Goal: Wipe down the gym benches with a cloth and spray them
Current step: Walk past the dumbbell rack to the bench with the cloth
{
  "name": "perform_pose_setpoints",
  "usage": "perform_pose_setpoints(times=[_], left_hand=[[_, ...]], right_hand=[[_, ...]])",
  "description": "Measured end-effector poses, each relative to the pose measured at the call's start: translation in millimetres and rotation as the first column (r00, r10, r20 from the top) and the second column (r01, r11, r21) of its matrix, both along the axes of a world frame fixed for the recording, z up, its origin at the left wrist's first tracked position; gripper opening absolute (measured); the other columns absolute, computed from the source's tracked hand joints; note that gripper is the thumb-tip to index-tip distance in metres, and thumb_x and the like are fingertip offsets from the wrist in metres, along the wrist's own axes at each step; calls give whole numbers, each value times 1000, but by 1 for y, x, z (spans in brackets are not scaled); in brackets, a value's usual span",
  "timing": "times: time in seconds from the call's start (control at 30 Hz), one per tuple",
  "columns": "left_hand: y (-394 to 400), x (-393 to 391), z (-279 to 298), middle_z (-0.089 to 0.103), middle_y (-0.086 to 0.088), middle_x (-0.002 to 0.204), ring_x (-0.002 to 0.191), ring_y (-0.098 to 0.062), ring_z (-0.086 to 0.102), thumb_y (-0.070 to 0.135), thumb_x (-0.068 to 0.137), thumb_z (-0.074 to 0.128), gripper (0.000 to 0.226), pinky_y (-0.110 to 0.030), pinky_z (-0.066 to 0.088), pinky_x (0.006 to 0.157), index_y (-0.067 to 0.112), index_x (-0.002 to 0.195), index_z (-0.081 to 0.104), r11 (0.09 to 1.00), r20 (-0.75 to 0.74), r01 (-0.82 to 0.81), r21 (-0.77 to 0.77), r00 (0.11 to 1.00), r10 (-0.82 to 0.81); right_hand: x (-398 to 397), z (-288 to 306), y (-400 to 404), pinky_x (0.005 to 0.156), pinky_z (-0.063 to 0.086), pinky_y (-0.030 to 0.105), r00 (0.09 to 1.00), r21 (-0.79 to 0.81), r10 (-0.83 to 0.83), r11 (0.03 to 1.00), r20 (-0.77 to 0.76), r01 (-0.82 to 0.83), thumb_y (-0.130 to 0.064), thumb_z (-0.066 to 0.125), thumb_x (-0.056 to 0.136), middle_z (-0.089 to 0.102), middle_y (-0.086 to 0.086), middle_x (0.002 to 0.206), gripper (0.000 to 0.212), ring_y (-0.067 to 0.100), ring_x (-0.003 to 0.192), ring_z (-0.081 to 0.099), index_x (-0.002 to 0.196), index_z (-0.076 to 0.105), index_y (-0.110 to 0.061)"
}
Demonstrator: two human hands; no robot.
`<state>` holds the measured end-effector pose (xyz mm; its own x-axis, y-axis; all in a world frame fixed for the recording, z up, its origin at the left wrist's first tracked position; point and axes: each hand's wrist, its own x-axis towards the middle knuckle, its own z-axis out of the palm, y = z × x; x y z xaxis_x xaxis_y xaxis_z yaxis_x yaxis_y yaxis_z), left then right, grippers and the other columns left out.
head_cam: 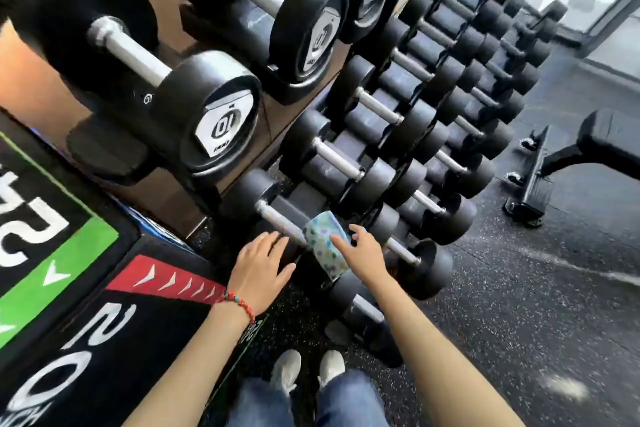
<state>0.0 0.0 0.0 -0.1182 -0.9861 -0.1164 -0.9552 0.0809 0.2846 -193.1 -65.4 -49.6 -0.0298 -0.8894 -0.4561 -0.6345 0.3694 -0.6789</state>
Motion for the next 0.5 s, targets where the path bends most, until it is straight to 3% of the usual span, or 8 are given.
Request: perform_pose_setpoints(times=[0.1, 0.2, 0.27, 0.37, 0.5], left_hand=[[-2, 2, -12, 61, -23, 119, 112, -39, 57, 20, 73, 78, 51, -51, 46, 90, -3, 116, 62, 999, 0, -31, -33, 1000, 31], [0, 3, -21, 43, -15, 142, 134, -29, 34, 32, 91, 56, 53, -42, 28, 108, 6, 136, 45, 996, 0, -72, 50, 997, 73], [1, 6, -27, 36, -12, 147, 138, -24, 25, 36, 94, 49, 54, -38, 20, 111, 10, 140, 38, 992, -14, -108, 67, 994, 109], [2, 5, -30, 31, -10, 150, 140, -21, 20, 38, 95, 44, 55, -35, 15, 112, 13, 143, 33, 987, -1, -120, 108, 993, 121], [0, 5, -36, 28, -8, 151, 140, -20, 17, 41, 96, 41, 55, -35, 14, 112, 15, 144, 30, 985, 13, -113, 131, 994, 112]], right_hand=[[7, -11, -15, 96, 37, 34, 999, 74, 38, 997, -38, -35, -58, 63, 74, 47, 14, 132, 82, 27, 121, 45, 136, 36, -11], [14, -18, -23, 96, 37, 39, 988, 121, 87, 990, -131, -71, -62, 66, 69, 46, 16, 126, 86, 32, 119, 41, 133, 39, -12], [17, -19, -27, 92, 39, 41, 976, 125, 114, 988, -185, -91, -64, 66, 67, 46, 15, 119, 82, 33, 114, 42, 126, 45, -11], [20, -21, -29, 88, 45, 42, 984, 133, 85, 989, -158, -64, -62, 69, 65, 50, 14, 113, 77, 32, 108, 49, 114, 50, -5], [19, -24, -25, 80, 48, 37, 996, 199, -71, 977, -55, 81, -57, 75, 63, 60, 11, 106, 73, 28, 99, 57, 107, 53, -2]])
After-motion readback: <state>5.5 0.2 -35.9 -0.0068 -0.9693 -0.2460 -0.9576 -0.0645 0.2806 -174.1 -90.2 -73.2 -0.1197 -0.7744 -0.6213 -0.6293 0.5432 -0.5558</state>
